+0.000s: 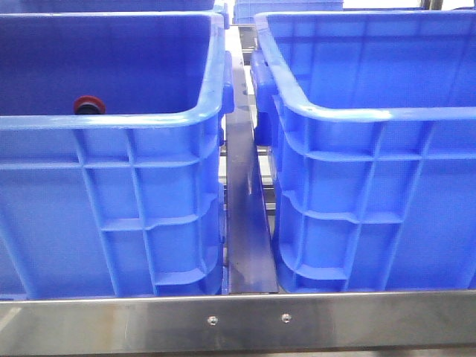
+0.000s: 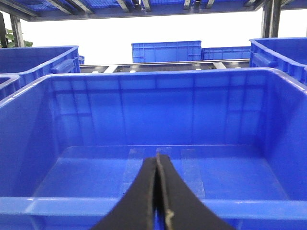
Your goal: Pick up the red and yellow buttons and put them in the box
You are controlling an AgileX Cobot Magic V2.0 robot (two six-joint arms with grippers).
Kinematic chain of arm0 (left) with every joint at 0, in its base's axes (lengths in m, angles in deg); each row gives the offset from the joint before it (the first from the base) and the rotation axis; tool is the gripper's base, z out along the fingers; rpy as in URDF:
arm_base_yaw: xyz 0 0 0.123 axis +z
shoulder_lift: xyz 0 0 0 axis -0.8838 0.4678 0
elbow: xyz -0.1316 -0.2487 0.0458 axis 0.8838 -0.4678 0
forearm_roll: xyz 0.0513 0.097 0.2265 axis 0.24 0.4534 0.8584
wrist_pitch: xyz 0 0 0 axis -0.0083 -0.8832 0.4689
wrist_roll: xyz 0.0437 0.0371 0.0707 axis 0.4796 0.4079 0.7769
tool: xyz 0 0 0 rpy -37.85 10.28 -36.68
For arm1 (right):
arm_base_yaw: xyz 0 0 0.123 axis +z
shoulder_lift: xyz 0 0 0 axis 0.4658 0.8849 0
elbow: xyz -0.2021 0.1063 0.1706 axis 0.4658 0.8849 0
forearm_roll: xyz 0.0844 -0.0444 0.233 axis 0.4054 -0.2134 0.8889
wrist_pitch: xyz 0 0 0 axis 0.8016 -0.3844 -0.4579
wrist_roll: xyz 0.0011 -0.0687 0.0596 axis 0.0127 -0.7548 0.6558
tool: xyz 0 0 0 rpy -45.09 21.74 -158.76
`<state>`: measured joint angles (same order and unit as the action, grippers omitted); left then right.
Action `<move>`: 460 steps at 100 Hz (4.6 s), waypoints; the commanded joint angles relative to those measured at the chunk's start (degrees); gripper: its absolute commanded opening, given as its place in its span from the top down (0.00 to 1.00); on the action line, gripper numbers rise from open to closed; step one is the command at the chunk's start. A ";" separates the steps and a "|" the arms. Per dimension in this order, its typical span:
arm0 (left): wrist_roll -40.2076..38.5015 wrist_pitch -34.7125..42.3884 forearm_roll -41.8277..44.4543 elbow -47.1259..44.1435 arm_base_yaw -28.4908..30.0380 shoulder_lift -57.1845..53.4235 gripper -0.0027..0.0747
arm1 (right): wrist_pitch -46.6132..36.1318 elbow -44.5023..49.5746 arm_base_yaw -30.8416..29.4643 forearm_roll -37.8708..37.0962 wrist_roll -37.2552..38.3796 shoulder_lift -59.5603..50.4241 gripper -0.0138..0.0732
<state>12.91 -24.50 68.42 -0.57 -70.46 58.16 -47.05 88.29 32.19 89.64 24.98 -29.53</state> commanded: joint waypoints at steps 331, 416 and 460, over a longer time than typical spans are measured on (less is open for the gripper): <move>-13.03 -6.06 29.37 26.93 -56.56 21.95 0.99 | -7.86 -0.70 -0.13 -0.49 0.01 -1.53 0.92; -12.74 -5.56 29.03 26.93 -57.32 21.95 0.99 | 44.31 -46.47 -0.13 2.60 7.16 25.54 0.92; -12.74 -5.47 29.03 26.93 -57.32 21.95 0.99 | 44.93 -48.10 -0.13 5.94 7.16 32.06 0.55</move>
<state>0.16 -33.52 95.95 24.76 -127.29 82.65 1.17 42.21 32.19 94.79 32.02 1.89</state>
